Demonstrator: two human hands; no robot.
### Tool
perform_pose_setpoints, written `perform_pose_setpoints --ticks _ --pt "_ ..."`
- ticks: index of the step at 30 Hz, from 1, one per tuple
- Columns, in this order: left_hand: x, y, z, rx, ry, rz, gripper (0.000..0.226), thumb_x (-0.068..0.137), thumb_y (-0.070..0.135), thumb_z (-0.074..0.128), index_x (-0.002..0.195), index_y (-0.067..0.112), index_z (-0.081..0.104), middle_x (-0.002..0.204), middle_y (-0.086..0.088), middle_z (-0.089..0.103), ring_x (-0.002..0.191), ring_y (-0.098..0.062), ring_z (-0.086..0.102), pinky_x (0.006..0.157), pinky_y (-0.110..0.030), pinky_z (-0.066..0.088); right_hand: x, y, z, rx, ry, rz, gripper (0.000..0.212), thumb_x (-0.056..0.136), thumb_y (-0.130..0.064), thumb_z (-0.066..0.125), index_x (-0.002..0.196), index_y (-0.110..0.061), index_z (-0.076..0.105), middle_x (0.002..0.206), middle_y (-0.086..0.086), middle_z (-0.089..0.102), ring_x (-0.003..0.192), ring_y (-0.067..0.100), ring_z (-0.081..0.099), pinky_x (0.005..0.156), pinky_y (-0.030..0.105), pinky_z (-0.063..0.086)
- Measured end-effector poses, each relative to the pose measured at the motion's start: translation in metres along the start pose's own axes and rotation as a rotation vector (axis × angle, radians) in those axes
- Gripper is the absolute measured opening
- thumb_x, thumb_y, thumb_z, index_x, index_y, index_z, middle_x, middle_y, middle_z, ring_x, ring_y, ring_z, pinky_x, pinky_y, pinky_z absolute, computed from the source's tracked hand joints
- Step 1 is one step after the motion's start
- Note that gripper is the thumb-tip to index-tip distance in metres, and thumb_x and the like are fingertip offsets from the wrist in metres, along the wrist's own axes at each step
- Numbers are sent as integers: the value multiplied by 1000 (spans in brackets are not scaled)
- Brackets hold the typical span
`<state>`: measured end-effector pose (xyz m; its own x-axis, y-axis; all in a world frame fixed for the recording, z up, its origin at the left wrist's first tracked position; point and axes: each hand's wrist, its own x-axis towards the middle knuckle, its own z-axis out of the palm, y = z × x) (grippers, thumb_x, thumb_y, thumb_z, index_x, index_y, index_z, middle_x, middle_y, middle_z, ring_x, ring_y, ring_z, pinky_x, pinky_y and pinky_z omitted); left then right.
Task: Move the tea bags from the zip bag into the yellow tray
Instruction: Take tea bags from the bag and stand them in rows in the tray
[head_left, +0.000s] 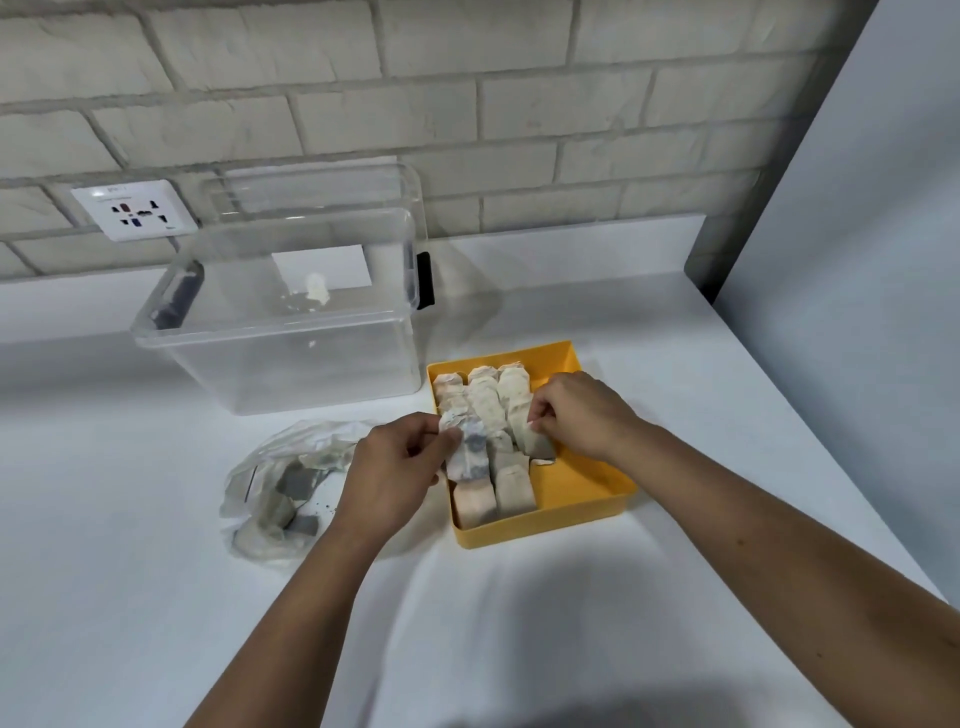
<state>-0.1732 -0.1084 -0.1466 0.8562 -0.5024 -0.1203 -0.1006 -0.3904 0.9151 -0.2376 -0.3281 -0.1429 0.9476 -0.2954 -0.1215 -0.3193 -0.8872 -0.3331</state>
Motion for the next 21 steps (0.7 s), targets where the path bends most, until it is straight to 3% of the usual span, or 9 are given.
perform_pose_setpoints --ticks 5,10,17,21 --pt "2 -1 3 11 -20 -10 11 93 31 68 90 21 74 79 -6 75 77 -29 72 83 -53 57 2 5 8 112 59 4 4 86 -16 70 90 -17 72 98 1 70 88 16 62 72 24 43" --pt "2 1 4 -10 -27 -24 10 92 28 69 90 22 75 79 -3 76 79 -32 72 83 -51 58 2 6 11 174 98 -28 6 85 -16 72 90 -14 71 95 1 68 87 16 62 76 25 48" --pt "-3 6 7 -129 -9 -64 10 91 24 71 93 16 76 79 2 78 78 -17 74 65 -23 58 -2 7 11 236 157 -47 17 83 -24 75 95 -16 67 91 -6 60 79 8 58 75 23 50" --pt "-7 15 8 -240 13 -92 11 91 18 70 90 7 73 72 -1 75 59 -4 70 47 -10 46 -23 -16 -4 562 282 -20 12 89 -28 68 92 -17 69 75 -8 66 58 0 58 61 13 46"
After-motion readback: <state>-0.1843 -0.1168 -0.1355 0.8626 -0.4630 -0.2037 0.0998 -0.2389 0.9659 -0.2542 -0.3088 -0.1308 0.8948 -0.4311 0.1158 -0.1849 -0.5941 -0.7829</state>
